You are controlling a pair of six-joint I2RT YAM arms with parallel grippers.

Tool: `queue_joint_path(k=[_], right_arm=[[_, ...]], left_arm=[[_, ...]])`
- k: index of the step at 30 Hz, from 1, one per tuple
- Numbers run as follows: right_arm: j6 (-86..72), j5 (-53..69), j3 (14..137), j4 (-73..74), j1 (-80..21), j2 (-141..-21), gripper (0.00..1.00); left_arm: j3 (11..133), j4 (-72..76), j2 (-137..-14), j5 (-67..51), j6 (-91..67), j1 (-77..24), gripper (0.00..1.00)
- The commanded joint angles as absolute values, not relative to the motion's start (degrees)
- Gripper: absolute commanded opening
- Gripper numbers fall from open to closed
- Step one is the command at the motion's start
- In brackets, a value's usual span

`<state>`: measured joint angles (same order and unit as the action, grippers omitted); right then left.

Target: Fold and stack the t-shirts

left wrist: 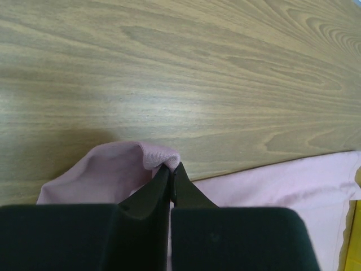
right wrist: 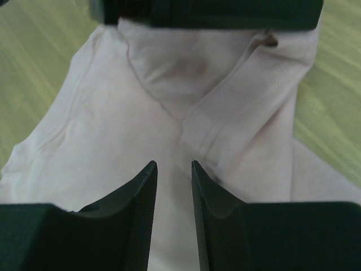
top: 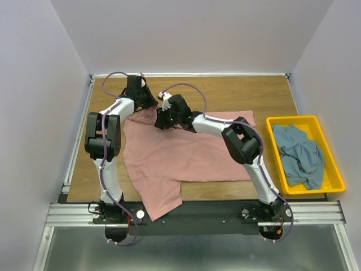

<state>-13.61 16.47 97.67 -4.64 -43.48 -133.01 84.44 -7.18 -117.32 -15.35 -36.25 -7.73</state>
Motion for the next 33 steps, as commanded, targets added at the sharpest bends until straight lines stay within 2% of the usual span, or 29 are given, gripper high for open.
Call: queue_joint_path(k=[1,15,18,19,22,31,33], right_arm=[[-12.1,10.5,102.8,-5.7,-43.8,-137.2,0.38],[-11.6,4.8,106.3,-5.4,-44.6,-144.1,0.43],[-12.0,4.3,105.3,-5.4,-44.7,-143.9,0.38],[-12.1,3.8,105.1,-5.4,-44.7,-143.7,0.31],[-11.8,3.4,104.2,-5.4,-44.8,-142.7,0.22],[-11.1,6.1,101.3,-5.4,-44.7,-136.5,0.23],[-11.2,6.5,100.8,-5.4,-44.8,-135.7,0.20]], left_arm=[[85.9,-8.7,-119.4,-16.8,-35.0,-7.3,0.07],[84.9,-9.1,-120.8,-18.1,-34.2,-7.3,0.07],[84.2,-9.1,-120.6,-18.0,-33.9,-7.3,0.07],[83.9,-9.1,-120.5,-18.0,-33.9,-7.3,0.07],[83.8,-9.3,-120.1,-18.0,-33.8,-7.3,0.07],[84.9,-9.9,-118.9,-17.6,-33.9,-7.1,0.07],[84.9,-10.1,-118.7,-17.6,-33.9,-7.1,0.07]])
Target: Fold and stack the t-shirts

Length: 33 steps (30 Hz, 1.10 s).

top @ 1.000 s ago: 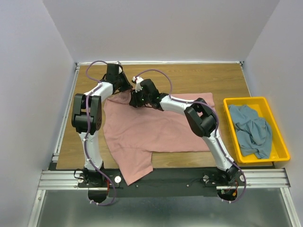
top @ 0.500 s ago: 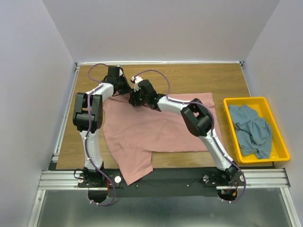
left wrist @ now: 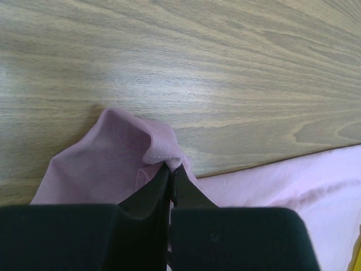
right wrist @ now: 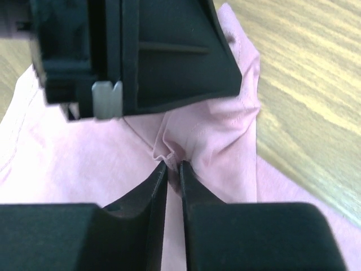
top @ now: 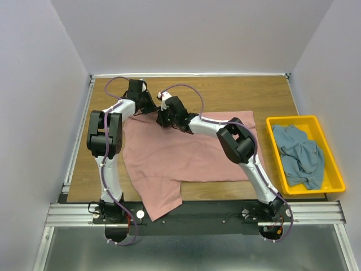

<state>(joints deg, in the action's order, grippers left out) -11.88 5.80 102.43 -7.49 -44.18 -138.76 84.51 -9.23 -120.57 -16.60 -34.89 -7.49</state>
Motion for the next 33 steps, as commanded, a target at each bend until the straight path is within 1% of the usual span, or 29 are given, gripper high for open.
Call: queue_joint_path(k=[1,3,7,13,20,23,27,33], right_arm=[[-11.2,7.0,100.6,-5.3,-44.7,-134.9,0.18],[-11.3,8.2,100.1,-5.4,-44.7,-133.9,0.17],[-11.8,9.8,99.2,-5.4,-44.7,-131.7,0.01],[-10.8,12.0,96.5,-4.3,-44.7,-128.8,0.01],[-7.4,14.9,91.2,-1.0,-44.7,-124.4,0.01],[-5.0,14.5,87.4,-0.2,-44.7,-122.3,0.01],[-2.1,13.5,85.4,2.9,-44.6,-120.5,0.01],[1.4,14.6,85.9,6.1,-44.7,-119.9,0.01]], left_arm=[[84.6,-10.0,-118.6,-17.6,-33.8,-7.1,0.07],[84.3,-10.2,-118.2,-17.1,-33.6,-7.0,0.07],[83.8,-10.6,-117.1,-16.7,-33.3,-6.5,0.07],[83.1,-12.7,-114.0,-16.4,-33.2,-6.3,0.07],[77.9,-15.6,-106.7,-14.3,-33.4,-6.2,0.07],[72.9,-16.4,-102.7,-13.4,-33.7,-6.2,0.07],[67.2,-17.2,-96.1,-12.1,-34.3,-6.2,0.07],[58.4,-18.9,-89.2,-10.7,-35.0,-6.3,0.07]])
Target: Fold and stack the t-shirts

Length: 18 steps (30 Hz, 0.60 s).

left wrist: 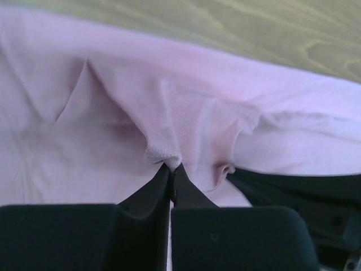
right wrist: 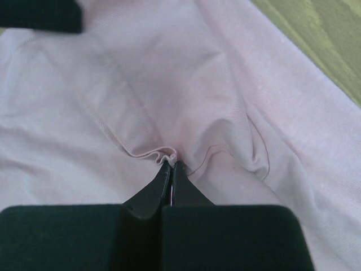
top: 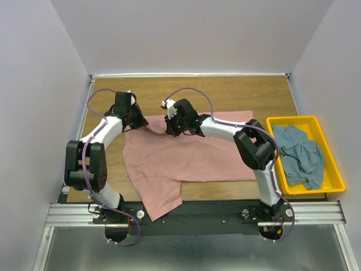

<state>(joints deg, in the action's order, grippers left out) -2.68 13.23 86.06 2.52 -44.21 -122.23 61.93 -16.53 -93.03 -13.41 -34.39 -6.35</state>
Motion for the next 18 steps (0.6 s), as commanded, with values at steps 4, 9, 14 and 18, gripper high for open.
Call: queue_joint_path(k=[4,9,14,18], right_arm=[[2.5,15.6,86.2,8.3,-44.7,-119.4,0.01],[2.3,16.1,86.1,10.5,-44.7,-118.7,0.01],[2.3,16.0,86.1,12.2,-44.7,-117.5,0.01],[3.5,15.7,87.4,15.1,-44.7,-117.4,0.01]], left_arm=[[53.7,-19.7,-84.6,-9.5,-36.2,-6.3,0.07],[49.8,-20.7,-82.0,-9.4,-36.7,-6.3,0.07],[47.0,-21.4,-80.2,-10.9,-37.1,-6.3,0.07],[45.8,-22.0,-79.5,-12.6,-37.2,-6.3,0.07]])
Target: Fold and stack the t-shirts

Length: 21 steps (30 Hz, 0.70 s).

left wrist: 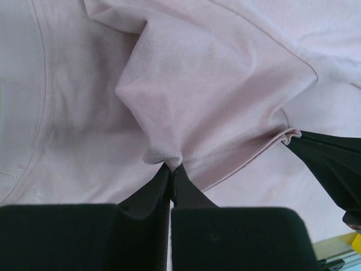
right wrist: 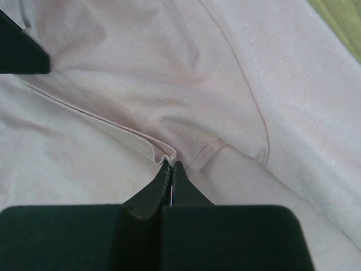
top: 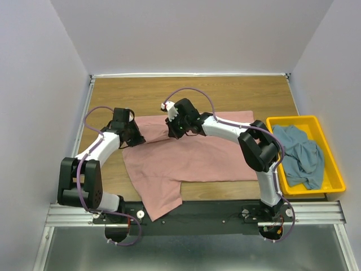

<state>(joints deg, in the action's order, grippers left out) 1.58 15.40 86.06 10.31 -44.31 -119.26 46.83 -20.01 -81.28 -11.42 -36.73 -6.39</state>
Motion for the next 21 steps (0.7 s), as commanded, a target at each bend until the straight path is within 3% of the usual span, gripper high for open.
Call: queue_joint_path(k=[1,21], right_arm=[[3.7,15.7,88.0,15.7,-44.7,-117.5,0.01],[6.7,12.4,87.1,21.6,-44.7,-116.5,0.02]], left_arm=[[45.5,-22.1,-79.3,-12.9,-37.4,-6.3,0.07],[37.4,-17.0,-79.4,-19.3,-40.5,-6.3,0.08]])
